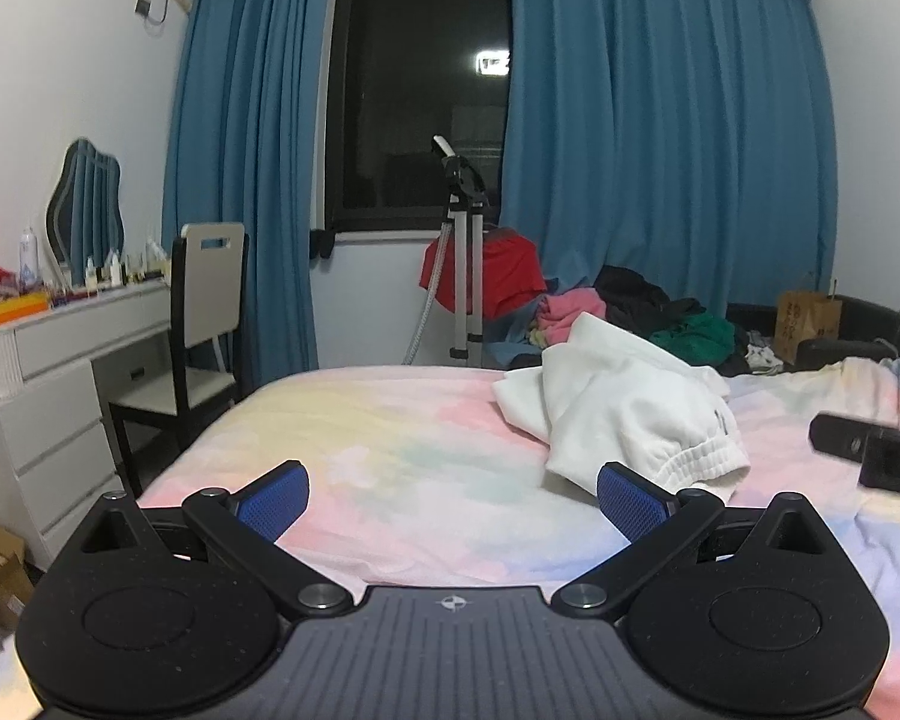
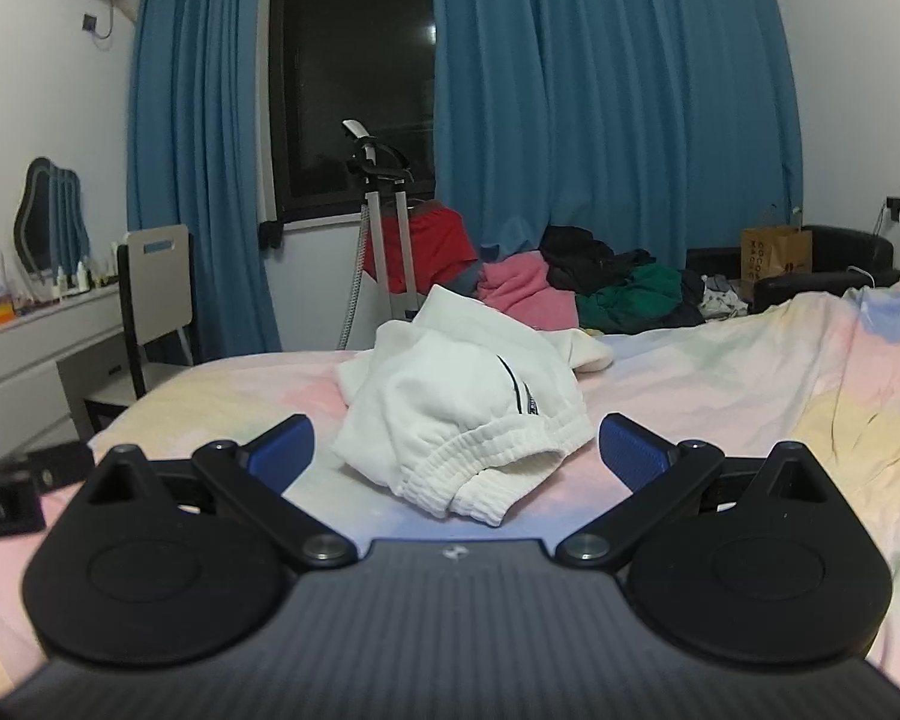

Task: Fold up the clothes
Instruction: 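Approach the crumpled white pants on the bed with both grippers open, then grasp the ribbed cuff of the white pants with the left gripper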

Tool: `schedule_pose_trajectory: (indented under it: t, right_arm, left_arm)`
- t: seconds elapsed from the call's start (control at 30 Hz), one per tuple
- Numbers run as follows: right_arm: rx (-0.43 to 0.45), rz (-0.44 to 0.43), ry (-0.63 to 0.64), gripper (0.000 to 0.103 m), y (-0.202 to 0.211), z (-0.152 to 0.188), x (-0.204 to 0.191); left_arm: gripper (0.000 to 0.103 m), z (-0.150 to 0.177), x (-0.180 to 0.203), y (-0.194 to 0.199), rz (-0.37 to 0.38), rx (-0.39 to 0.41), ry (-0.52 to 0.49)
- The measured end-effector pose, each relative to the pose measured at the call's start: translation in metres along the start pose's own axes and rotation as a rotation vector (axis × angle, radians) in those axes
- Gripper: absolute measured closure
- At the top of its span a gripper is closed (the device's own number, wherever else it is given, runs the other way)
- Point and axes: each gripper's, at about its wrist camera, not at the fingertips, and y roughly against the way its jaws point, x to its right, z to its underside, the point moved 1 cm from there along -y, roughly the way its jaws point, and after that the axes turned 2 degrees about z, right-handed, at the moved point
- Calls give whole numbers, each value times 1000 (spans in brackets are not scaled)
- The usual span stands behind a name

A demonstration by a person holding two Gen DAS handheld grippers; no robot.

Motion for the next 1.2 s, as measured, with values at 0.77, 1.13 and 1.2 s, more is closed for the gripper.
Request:
schedule_pose_trajectory:
  t: [0.77,1.13,1.2]
  right_arm:
    - [19,4,-194,83,4,-6,23]
    - [-55,154,-324,83,-14,2,65]
    - [-62,178,-331,83,-20,6,73]
  left_arm:
    - [0,17,18,-12,78,-1,-66]
    - [7,33,117,-112,182,-45,-374]
    - [7,34,137,-140,194,-40,-421]
